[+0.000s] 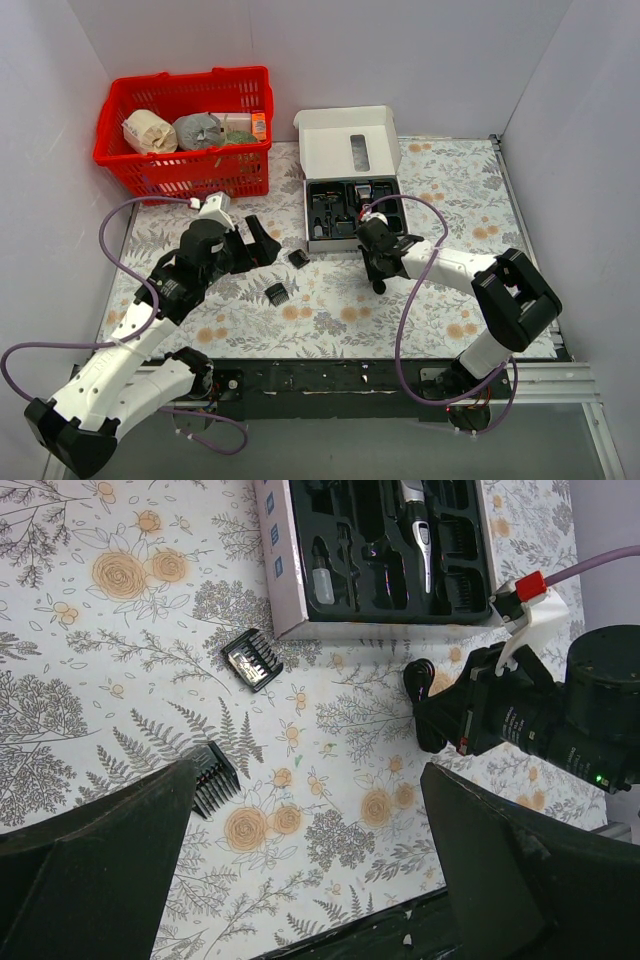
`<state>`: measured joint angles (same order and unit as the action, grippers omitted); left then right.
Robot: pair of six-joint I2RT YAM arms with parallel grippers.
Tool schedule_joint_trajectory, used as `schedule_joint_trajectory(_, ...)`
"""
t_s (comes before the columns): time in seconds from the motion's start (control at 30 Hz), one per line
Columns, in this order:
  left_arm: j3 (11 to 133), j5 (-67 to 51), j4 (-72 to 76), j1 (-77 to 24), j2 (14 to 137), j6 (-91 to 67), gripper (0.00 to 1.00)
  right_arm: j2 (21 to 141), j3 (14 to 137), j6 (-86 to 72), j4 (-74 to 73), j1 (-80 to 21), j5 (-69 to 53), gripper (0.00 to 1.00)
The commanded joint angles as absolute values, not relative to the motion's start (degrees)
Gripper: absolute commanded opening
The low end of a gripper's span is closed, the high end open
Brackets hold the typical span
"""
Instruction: Sort the hair-cutting tools
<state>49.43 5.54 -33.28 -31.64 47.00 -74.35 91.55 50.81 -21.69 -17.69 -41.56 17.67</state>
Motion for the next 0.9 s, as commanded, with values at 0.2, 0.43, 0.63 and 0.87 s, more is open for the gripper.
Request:
schedule_joint_trajectory(0.2, 50.7, 6.1, -35.0, -31.8, 44.8, -73.6, 0.98, 86.3, 61.4, -20.8, -25.8, -45.1, 19.3, 0.01)
schedule_joint_trajectory(0.43, 50.5, 5.0, -34.3, -31.8, 45.0, -74.0, 0.98, 89.9, 79.6, -15.6, -28.7, -45.4, 18.0, 0.01)
schedule_joint_trajectory(0.63, 50.4, 2.3, -34.0, -31.8, 44.8, -73.3, 0.98, 104.0, 94.8, -5.7, -28.1, -44.2, 15.5, 0.01)
schedule_joint_trajectory(0.87, 50.0, 1.1, -33.4, -31.8, 44.8, -72.6, 0.98, 116.5, 105.7, -1.6, -25.4, -41.0, 14.9, 0.01)
